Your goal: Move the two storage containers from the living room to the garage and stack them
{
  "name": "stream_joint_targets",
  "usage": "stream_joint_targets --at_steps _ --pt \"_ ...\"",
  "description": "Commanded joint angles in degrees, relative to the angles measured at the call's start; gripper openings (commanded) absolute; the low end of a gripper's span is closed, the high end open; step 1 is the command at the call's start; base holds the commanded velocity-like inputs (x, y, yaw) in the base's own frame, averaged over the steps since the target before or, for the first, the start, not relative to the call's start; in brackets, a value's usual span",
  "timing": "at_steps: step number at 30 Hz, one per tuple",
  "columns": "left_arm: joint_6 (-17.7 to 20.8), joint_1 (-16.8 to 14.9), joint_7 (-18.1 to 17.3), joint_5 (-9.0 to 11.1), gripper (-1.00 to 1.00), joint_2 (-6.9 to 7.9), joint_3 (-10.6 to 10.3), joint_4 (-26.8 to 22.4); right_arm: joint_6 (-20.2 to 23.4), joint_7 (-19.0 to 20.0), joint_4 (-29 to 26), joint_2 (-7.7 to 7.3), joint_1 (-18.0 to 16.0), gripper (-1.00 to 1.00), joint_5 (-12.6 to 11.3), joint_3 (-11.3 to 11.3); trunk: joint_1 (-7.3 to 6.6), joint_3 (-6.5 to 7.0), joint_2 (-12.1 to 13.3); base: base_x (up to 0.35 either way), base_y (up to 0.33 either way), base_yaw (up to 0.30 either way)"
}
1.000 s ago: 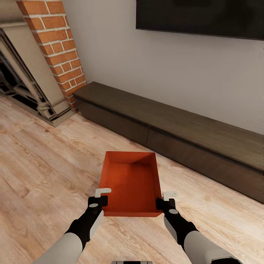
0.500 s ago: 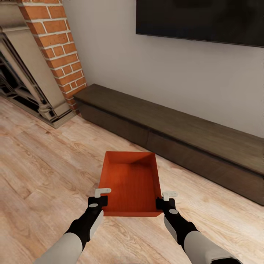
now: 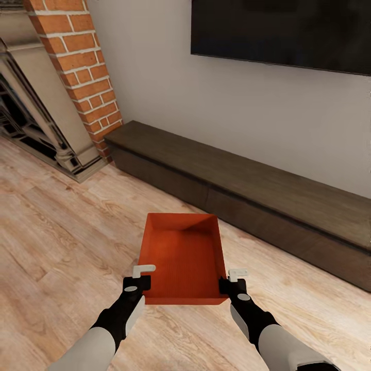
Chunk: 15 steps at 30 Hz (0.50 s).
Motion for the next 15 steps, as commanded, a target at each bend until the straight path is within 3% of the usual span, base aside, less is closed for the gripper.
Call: stream_joint_targets --at_steps 1,15 --pt "0.52 0.00 0.77 -0.39 -1.00 0.09 -0.26 -0.12 -0.10 -0.61 0.02 -0.05 -0.05 -1.00 0.26 0.13 -0.23 0.15 0.40 0.000 0.000 0.000" --pt "0.52 0.00 0.77 -0.30 -1.00 0.14 -0.16 -0.12 -0.09 -0.69 -0.26 -0.05 -0.05 -1.00 0.65 0.18 -3.31 2.67 6.02 0.000 0.000 0.000"
